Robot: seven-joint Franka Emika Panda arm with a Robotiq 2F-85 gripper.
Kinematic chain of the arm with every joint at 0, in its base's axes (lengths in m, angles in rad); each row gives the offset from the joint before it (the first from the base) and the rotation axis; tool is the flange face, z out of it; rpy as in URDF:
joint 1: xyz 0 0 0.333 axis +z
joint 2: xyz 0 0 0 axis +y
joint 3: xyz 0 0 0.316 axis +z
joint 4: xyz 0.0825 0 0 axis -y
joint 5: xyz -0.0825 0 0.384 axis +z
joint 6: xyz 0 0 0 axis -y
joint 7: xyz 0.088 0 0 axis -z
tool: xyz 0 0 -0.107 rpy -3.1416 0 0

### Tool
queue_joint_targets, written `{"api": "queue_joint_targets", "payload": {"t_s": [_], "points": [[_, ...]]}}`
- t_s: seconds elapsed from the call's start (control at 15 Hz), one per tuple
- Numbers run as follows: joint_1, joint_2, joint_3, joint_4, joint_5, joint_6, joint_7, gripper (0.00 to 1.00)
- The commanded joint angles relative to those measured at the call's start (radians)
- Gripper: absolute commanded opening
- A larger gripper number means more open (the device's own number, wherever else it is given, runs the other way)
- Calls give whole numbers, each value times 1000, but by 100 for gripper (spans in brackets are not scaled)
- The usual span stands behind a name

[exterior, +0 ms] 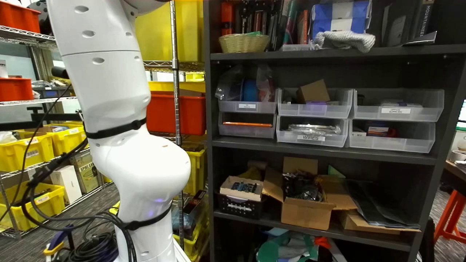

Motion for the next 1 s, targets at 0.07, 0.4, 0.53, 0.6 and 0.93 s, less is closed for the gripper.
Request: {"api": "queue_joint_targets", "payload": {"t_s": [0.07, 0.4, 0.53, 0.6, 0.93], "points": [[-3, 33, -14, 65, 37, -64, 16, 100], [-3, 53, -15, 89, 36, -94, 26, 100], [-6, 64, -17, 93, 32, -97, 34, 100], [-7, 70, -18, 95, 31, -99, 38, 100], [-9, 89, -25, 99, 32, -98, 43, 100]]}}
